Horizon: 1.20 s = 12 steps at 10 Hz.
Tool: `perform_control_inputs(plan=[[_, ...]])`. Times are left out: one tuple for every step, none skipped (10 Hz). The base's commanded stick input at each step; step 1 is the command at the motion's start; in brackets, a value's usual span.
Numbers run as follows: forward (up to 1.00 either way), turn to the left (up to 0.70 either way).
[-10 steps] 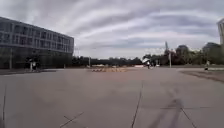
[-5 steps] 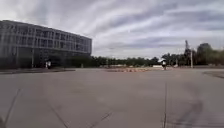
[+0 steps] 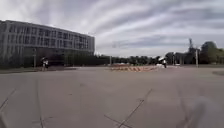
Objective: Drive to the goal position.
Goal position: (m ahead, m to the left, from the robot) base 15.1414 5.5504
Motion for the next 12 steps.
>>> perform_control_inputs(plan=[[0.85,0.00],[0.85,0.00],[0.85,0.00],[0.85,0.00],[0.85,0.00],[0.85,0.00],[0.85,0.00],[0.85,0.00],[0.85,0.00],[0.85,0.03],[0.85,0.34],[0.85,0.34]])
